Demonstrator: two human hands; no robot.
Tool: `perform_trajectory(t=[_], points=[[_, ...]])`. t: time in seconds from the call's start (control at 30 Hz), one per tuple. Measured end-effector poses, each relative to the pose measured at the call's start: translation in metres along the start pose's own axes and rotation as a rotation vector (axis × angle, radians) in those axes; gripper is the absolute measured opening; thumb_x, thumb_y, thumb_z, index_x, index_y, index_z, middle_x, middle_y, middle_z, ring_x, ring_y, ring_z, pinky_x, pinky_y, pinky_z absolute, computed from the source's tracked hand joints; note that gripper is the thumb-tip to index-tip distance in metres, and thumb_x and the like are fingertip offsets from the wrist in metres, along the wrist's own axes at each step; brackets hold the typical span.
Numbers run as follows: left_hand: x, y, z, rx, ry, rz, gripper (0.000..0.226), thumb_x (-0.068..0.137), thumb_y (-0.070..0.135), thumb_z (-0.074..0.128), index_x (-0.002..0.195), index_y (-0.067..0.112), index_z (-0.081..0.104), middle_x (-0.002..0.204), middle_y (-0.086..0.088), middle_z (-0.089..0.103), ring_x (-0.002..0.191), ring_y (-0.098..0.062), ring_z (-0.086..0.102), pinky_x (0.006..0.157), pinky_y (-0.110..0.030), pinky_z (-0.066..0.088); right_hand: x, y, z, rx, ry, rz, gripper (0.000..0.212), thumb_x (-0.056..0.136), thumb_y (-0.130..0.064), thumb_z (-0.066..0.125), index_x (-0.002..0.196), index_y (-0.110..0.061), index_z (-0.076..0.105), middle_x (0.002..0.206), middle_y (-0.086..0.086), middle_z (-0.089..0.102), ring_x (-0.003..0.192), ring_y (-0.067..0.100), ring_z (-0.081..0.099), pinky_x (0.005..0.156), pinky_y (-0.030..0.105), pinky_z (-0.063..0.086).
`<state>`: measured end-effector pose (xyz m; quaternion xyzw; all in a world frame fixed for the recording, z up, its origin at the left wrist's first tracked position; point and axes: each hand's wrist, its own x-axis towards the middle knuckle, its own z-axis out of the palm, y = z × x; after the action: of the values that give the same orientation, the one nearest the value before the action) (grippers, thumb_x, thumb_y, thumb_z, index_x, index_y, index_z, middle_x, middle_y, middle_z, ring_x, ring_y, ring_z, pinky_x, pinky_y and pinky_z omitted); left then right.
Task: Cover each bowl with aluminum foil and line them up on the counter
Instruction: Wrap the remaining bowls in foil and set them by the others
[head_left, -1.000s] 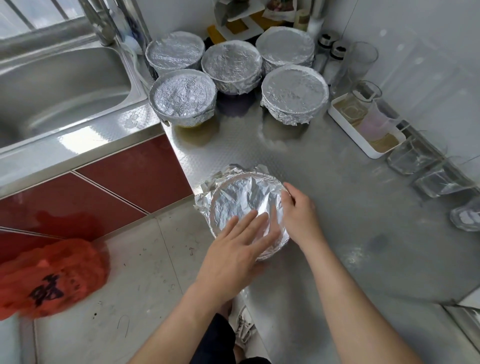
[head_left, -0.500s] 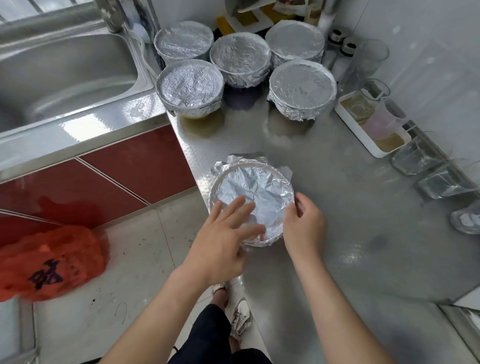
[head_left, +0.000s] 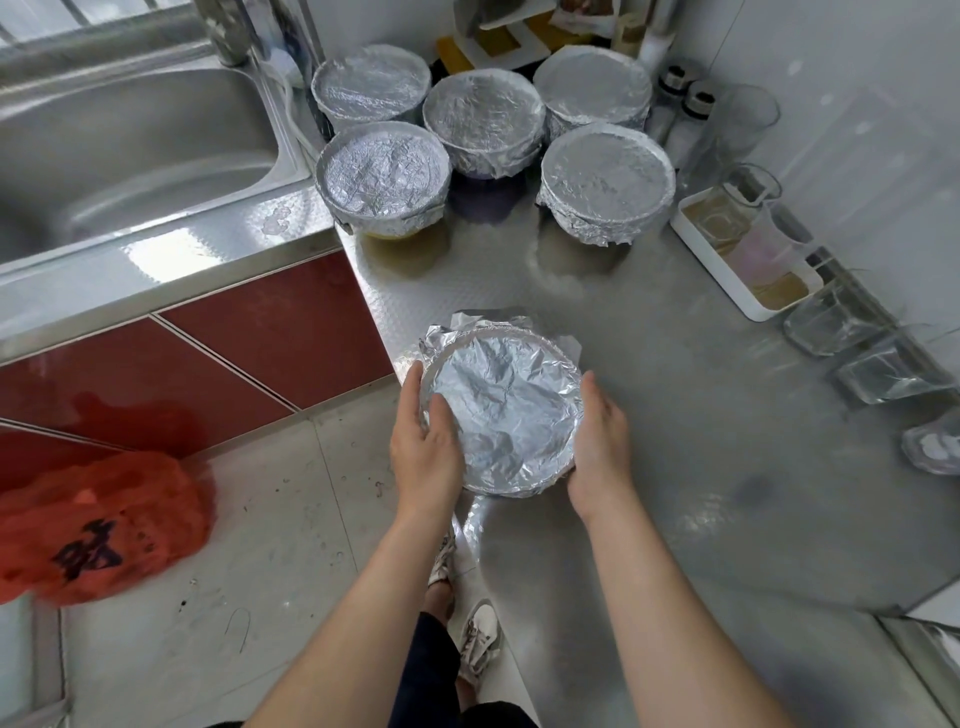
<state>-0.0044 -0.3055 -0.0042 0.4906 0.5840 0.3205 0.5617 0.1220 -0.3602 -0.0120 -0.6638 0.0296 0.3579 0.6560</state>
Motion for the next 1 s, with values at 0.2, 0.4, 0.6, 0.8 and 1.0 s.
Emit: perform_trajectory(t=[0.2,0.4,0.6,0.8,1.0], points=[[-0.006,0.008,0.008,-0.021,0.068,0.022,0.041,0.104,0.012,0.034,0.142,0.024,0.045,0.066,0.024,0.048,0.053,0.012,0.047,0.056,-0.003,0.040,-0.004,0.004,0.006,-0.292,0.122,-0.208,0.046,0.104,-0.030,0.037,0.061,-0.016,0.047,0.055,-0.006,0.045,0.053,0.012,0.037,0.058,0.030,0.035],[0.005,0.005,0.002,0.065,0.002,0.047,0.045,0.102,0.015,0.033,0.143,0.029,0.045,0.119,0.002,0.065,0.095,-0.002,0.061,0.095,-0.022,0.048,-0.017,0.012,0.005,-0.322,0.231,-0.230,0.046,0.104,-0.024,0.036,0.057,-0.023,0.039,0.053,-0.011,0.039,0.049,0.010,0.034,0.060,0.031,0.031],[0.026,0.009,-0.010,0.098,-0.127,0.064,0.049,0.098,0.003,0.035,0.138,0.025,0.053,0.058,0.018,0.048,0.051,0.000,0.043,0.058,-0.017,0.040,-0.002,-0.012,-0.020,-0.130,0.126,-0.150,0.045,0.102,-0.016,0.040,0.147,-0.015,0.034,0.149,0.001,0.039,0.134,0.009,0.039,0.106,0.019,0.029],[0.041,0.025,-0.007,0.104,-0.240,0.050,0.051,0.093,0.001,0.037,0.129,0.027,0.061,0.071,-0.018,0.063,0.049,-0.018,0.052,0.049,-0.026,0.046,0.019,-0.022,-0.020,-0.163,-0.070,-0.150,0.034,0.095,0.002,0.044,0.124,-0.007,0.061,0.127,0.006,0.062,0.112,0.010,0.058,0.096,0.014,0.044],[0.050,0.026,0.001,0.114,-0.266,0.036,0.048,0.094,0.000,0.035,0.127,0.022,0.062,0.043,0.015,0.047,0.038,-0.004,0.034,0.039,-0.016,0.032,0.012,-0.010,-0.012,-0.026,-0.012,-0.096,0.022,0.098,-0.009,0.049,0.111,-0.009,0.068,0.105,0.006,0.072,0.093,0.012,0.068,0.082,0.026,0.054]])
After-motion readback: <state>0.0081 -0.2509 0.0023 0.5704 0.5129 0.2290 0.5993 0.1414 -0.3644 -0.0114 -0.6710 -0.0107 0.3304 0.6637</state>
